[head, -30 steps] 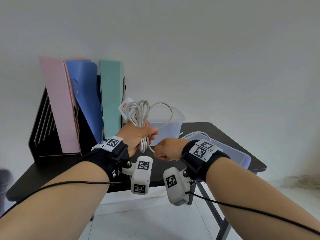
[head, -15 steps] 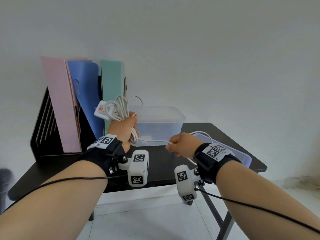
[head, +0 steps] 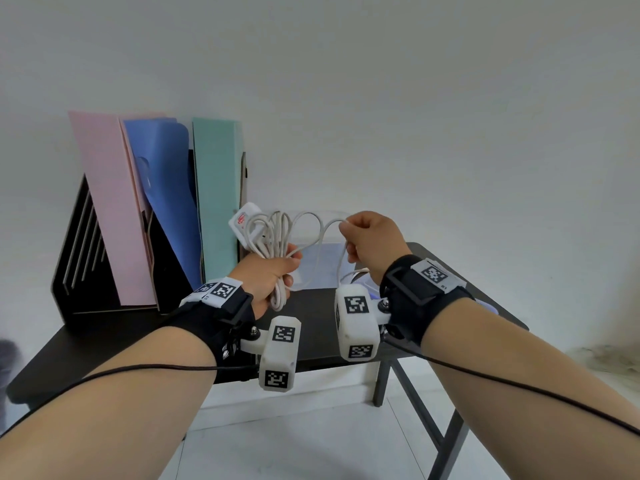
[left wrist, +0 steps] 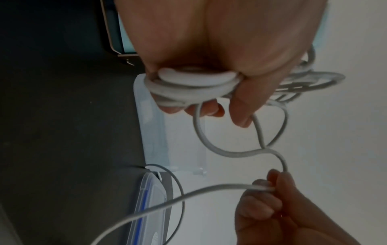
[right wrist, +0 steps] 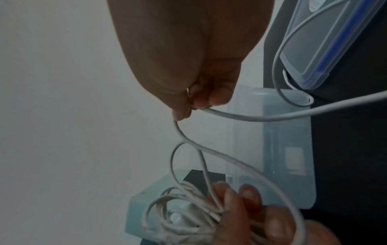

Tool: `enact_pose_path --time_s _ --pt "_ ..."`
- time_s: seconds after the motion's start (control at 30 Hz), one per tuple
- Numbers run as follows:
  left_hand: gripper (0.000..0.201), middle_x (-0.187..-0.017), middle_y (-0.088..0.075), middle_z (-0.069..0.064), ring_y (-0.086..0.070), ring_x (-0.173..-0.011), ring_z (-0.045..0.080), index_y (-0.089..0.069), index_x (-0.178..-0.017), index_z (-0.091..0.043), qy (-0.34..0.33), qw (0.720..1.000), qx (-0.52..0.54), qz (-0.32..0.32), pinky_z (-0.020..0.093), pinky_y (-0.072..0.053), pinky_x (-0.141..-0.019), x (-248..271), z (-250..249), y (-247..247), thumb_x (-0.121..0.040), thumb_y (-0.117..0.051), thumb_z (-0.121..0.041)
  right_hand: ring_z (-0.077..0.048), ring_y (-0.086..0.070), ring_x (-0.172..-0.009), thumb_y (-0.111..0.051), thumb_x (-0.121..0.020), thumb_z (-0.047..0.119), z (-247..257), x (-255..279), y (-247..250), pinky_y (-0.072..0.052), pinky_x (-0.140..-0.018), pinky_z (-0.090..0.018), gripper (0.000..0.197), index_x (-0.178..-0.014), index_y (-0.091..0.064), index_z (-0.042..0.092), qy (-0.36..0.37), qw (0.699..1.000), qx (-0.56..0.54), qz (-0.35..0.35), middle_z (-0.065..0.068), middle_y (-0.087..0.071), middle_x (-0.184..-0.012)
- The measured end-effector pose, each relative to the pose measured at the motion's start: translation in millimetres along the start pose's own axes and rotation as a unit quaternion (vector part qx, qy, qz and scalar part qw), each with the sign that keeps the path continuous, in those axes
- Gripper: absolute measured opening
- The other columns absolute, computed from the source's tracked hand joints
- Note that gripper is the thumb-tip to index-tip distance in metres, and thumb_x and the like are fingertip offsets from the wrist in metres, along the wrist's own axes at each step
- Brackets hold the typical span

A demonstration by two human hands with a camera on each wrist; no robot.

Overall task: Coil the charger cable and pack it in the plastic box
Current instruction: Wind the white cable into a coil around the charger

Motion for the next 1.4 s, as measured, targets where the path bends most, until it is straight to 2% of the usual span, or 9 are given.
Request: enact_pose_path --time_s 0.1,0.23,0.47,0.67,0.77,0.9,1.07,1.3,1.4 --pt "0.016 -0.067 -0.049 0.0 -0.044 -0.046 0.01 -0.056 -0.077 -0.019 -0.004 1.0 0.0 0.019 0.023 -0.032 -0.046 0.1 0.6 -2.6 -0.089 -0.058 -0.01 -0.014 -0.046 -0.048 -0.055 -0.091 0.012 0.9 -0.2 -3.2 -0.047 -0.052 -0.025 0.008 -0.088 -0.061 0.009 -0.018 0.998 -0.061 0.004 -0.002 -0.05 -0.057" --pt "0.007 -0.067 -0.049 -0.001 -0.045 -0.049 0.011 -0.057 -0.082 -0.018 -0.011 0.999 -0.019 0.028 0.026 -0.033 -0.048 -0.3 2.1 -2.2 -0.089 -0.06 -0.02 -0.012 -0.047 -0.051 -0.054 -0.093 0.01 -5.3 1.7 -8.4 -0.051 -0.049 -0.018 0.018 -0.108 -0.061 0.002 -0.069 0.986 -0.144 0.042 -0.004 -0.049 -0.061" --pt "0.032 -0.059 -0.049 -0.002 -0.043 -0.044 0.01 -0.059 -0.081 -0.014 -0.015 0.996 -0.008 0.082 0.025 -0.036 -0.048 7.2 4.0 -11.9 -0.093 -0.045 -0.04 -0.013 -0.048 -0.055 -0.053 -0.094 0.006 -4.4 7.6 -11.7 -0.054 -0.049 -0.018 0.008 -0.094 -0.061 0.003 -0.131 0.958 -0.231 0.107 -0.004 -0.049 -0.066" --pt "0.021 -0.066 -0.057 0.004 -0.049 -0.041 0.013 -0.061 -0.075 -0.013 0.025 0.997 -0.03 0.071 0.025 -0.04 -0.047 6.7 3.4 -8.7 -0.092 -0.052 -0.022 -0.011 -0.047 -0.055 -0.052 -0.093 0.004 -5.3 8.8 -16.8 -0.053 -0.048 -0.017 0.01 -0.089 -0.062 0.007 -0.117 0.964 -0.209 0.114 -0.002 -0.049 -0.065" --pt "0.011 -0.081 -0.064 0.007 -0.061 -0.057 0.019 -0.06 -0.078 -0.013 0.033 0.997 -0.015 0.072 0.038 -0.049 -0.069 6.2 4.7 -9.1 -0.087 -0.056 -0.008 -0.01 -0.047 -0.054 -0.053 -0.093 0.005 -6.4 9.8 -19.8 -0.051 -0.048 -0.017 0.01 -0.098 -0.062 0.005 -0.113 0.964 -0.203 0.128 -0.001 -0.05 -0.064" --pt "0.021 -0.085 -0.065 0.009 -0.063 -0.085 0.025 -0.063 -0.074 -0.011 0.028 0.996 -0.002 0.085 0.049 -0.045 -0.093 9.1 6.0 -11.8 -0.086 -0.052 0.003 -0.01 -0.047 -0.053 -0.053 -0.094 0.006 -4.1 11.3 -22.7 -0.052 -0.048 -0.017 0.011 -0.091 -0.063 0.008 -0.105 0.962 -0.206 0.146 -0.001 -0.05 -0.064" --pt "0.016 -0.079 -0.071 0.012 -0.059 -0.083 0.031 -0.063 -0.093 0.002 0.002 0.991 -0.012 0.134 0.047 -0.045 -0.087 13.6 6.3 -22.0 -0.087 -0.049 0.008 -0.008 -0.049 -0.053 -0.052 -0.094 0.006 -0.3 10.1 -29.4 -0.053 -0.051 -0.016 0.016 -0.103 -0.064 0.001 -0.076 0.966 -0.205 0.14 -0.002 -0.054 -0.065" --pt "0.016 -0.053 -0.058 0.001 -0.055 -0.053 0.016 -0.059 -0.074 -0.007 -0.029 0.996 -0.042 0.07 0.03 -0.049 -0.058 9.5 3.5 -21.1 -0.088 -0.055 0.0 -0.012 -0.054 -0.06 -0.049 -0.093 -0.001 -1.3 11.6 -25.7 -0.054 -0.056 -0.019 0.025 -0.116 -0.059 0.001 -0.061 0.963 -0.218 0.147 -0.005 -0.058 -0.074" --pt "0.013 -0.06 -0.053 0.001 -0.05 -0.055 0.014 -0.058 -0.078 -0.011 -0.012 0.998 0.046 0.037 0.029 -0.048 -0.061 3.9 2.8 -20.5 -0.088 -0.056 -0.002 -0.014 -0.051 -0.065 -0.051 -0.088 -0.002 -9.4 11.9 -21.1 -0.045 -0.055 -0.023 0.032 -0.116 -0.056 0.012 -0.065 0.976 -0.165 0.126 -0.003 -0.056 -0.083"
Point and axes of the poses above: each hand's wrist, its own x-axis away from the middle knuckle, its own y-axis out of the back of the hand, z = x × y, the point moved 3 cm from there along -x, towards the middle knuckle
